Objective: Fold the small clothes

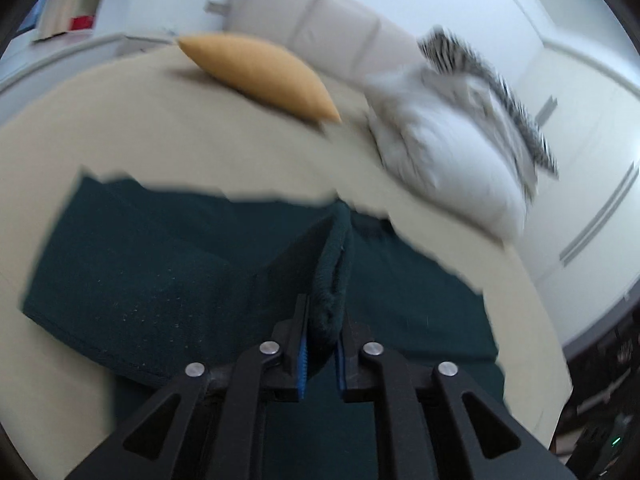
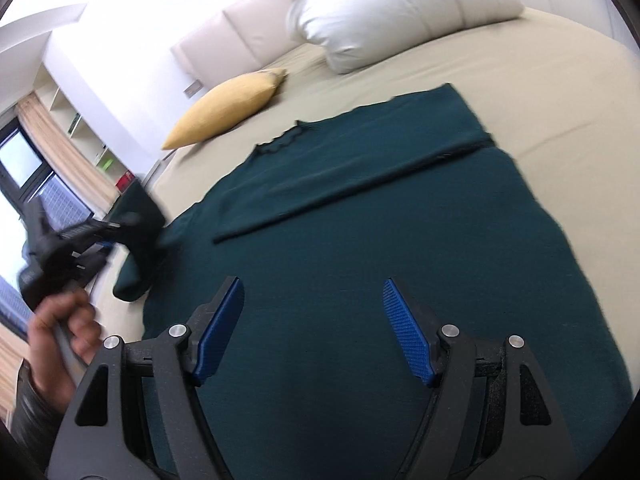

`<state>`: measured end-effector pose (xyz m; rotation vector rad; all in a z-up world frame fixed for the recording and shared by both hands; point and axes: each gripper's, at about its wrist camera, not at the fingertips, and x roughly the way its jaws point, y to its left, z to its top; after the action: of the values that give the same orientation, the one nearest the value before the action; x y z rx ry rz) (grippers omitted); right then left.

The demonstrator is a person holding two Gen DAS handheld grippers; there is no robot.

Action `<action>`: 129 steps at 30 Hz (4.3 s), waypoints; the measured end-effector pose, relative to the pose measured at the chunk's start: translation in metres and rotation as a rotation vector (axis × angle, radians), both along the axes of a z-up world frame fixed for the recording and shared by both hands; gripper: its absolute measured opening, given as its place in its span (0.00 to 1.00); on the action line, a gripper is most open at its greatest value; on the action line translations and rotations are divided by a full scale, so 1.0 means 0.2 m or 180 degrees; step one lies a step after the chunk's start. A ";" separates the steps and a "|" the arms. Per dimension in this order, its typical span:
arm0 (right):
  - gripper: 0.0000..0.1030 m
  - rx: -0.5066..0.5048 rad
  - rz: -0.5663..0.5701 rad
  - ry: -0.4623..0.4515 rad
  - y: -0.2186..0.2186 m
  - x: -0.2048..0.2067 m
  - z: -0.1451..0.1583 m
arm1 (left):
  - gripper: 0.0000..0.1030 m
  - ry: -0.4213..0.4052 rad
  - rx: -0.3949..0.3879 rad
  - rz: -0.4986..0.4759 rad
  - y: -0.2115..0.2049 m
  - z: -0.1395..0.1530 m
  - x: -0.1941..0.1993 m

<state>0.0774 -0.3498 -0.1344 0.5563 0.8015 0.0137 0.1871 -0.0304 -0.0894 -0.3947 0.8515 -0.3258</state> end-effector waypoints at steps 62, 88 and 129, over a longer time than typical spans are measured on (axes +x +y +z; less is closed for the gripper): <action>0.07 -0.0471 0.0658 0.0441 -0.06 1.07 -0.16 | 0.07 0.0057 0.1083 0.0376 0.44 -0.09 0.54; 0.09 -0.0478 0.0495 0.0676 -0.05 1.00 -0.24 | 0.08 0.0234 0.1275 0.0084 0.42 -0.19 0.21; 0.40 0.0254 -0.0242 0.0246 -0.52 0.36 -0.04 | 0.58 0.0065 0.0626 0.0020 0.60 -0.05 -0.19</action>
<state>0.1499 -0.4531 -0.1430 0.6657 0.8572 -0.0462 0.1485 0.0904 -0.1004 -0.2181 0.8933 -0.2299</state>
